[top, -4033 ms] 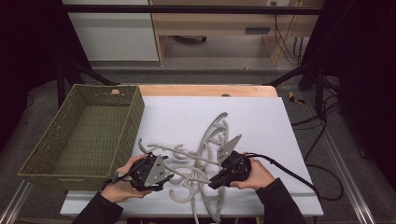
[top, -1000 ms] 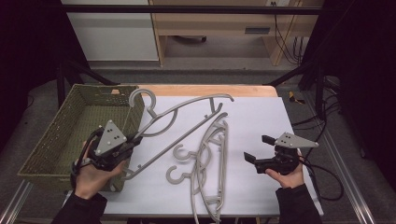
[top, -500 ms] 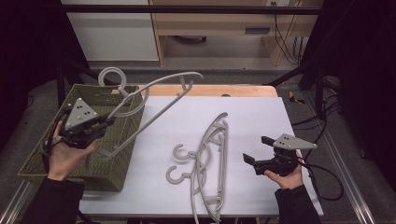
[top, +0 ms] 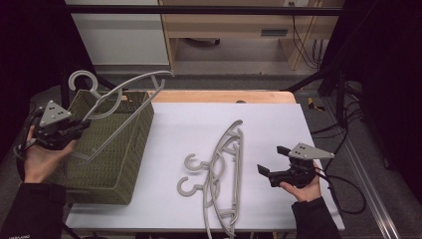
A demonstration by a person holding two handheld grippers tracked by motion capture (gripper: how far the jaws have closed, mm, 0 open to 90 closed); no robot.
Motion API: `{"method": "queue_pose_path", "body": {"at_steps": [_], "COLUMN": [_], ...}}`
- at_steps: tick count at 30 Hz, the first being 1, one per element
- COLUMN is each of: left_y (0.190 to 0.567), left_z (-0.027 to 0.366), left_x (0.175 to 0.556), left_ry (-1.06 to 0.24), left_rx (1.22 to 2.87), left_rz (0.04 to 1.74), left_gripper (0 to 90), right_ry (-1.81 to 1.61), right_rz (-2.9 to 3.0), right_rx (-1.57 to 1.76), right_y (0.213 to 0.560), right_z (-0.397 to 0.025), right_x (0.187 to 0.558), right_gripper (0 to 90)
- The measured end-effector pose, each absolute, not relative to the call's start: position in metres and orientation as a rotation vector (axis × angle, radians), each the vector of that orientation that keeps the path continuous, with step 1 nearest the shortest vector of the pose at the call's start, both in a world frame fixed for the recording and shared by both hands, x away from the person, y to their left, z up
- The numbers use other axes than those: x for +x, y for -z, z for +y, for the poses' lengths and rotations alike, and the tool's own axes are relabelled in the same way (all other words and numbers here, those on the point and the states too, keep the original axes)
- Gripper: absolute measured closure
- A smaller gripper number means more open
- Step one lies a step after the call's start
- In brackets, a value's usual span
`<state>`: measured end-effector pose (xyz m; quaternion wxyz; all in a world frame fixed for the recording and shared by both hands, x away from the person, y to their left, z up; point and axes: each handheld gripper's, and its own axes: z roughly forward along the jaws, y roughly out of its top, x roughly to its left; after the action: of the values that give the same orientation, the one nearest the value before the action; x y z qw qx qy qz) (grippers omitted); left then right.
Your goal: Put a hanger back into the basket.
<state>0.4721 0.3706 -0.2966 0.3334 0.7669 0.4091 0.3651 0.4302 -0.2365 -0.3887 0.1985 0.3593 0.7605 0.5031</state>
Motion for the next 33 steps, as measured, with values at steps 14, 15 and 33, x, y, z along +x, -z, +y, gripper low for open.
{"method": "queue_pose_path", "body": {"at_steps": [14,15,33], "left_y": [0.325,0.327,0.355], "left_z": [0.422,0.424,0.436], "left_x": [0.484,0.483,0.485], "left_ry": [-0.951,-0.954,-0.923], "left_rx": [2.029,2.031,2.145], "left_rz": [1.206,1.208,1.293], "left_gripper": [81.7,81.7,81.6], "right_ry": [-1.400,-1.400,-1.391], "right_rz": [2.133,2.133,2.148], "right_rx": [1.007,1.006,1.003], "right_y": [0.390,0.390,0.391], "right_z": [-0.235,-0.235,-0.233], "right_x": [0.431,0.431,0.431], "right_gripper": [4.5,4.5,4.5]}}
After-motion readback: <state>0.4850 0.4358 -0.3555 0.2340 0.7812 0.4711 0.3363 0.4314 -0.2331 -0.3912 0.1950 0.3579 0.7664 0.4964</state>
